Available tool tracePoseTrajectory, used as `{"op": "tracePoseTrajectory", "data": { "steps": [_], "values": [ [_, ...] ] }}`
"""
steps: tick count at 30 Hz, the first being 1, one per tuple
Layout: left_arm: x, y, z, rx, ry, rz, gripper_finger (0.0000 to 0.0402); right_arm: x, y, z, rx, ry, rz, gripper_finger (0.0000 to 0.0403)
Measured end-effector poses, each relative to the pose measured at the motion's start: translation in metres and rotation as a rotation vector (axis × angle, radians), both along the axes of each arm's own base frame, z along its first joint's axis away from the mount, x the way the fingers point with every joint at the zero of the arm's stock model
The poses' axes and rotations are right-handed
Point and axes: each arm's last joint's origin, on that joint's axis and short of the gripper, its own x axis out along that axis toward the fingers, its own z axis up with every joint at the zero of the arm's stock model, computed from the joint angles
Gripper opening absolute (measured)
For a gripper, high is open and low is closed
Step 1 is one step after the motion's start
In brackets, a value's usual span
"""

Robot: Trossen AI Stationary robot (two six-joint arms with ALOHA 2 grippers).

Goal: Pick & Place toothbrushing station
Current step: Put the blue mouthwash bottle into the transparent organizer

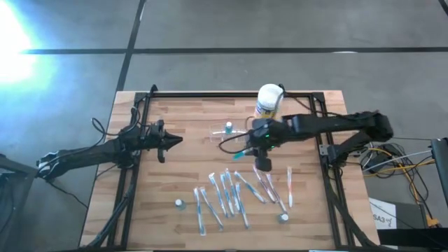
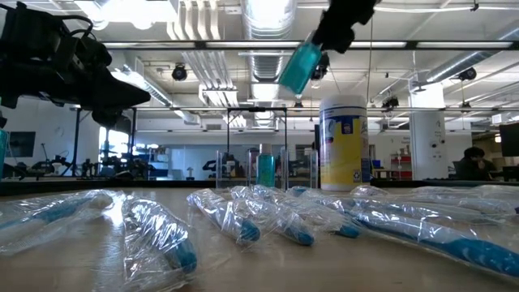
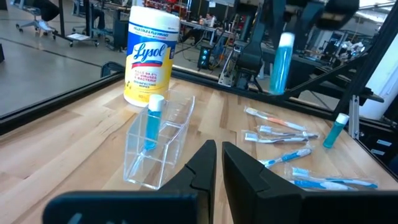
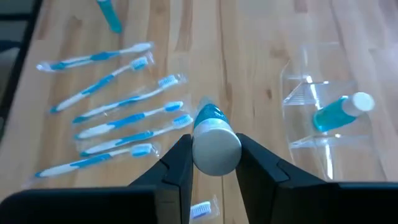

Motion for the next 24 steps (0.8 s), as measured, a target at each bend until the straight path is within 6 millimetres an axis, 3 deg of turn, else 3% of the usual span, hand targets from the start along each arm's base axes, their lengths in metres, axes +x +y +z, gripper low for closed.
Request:
{"op": "tracePoseTrajectory", "data": {
  "steps": [16, 24],
  "values": [
    [0.000, 0.000, 0.000, 0.000, -0.002, 0.000, 0.0030, -0.097, -0.002, 0.019, 0.036, -0.512, -0.028, 0.0087],
    [0.000, 0.000, 0.000, 0.000, -0.002, 0.000, 0.0030, -0.139, -0.005, 0.003, 0.012, -0.713, -0.063, 0.0087]
  ]
}}
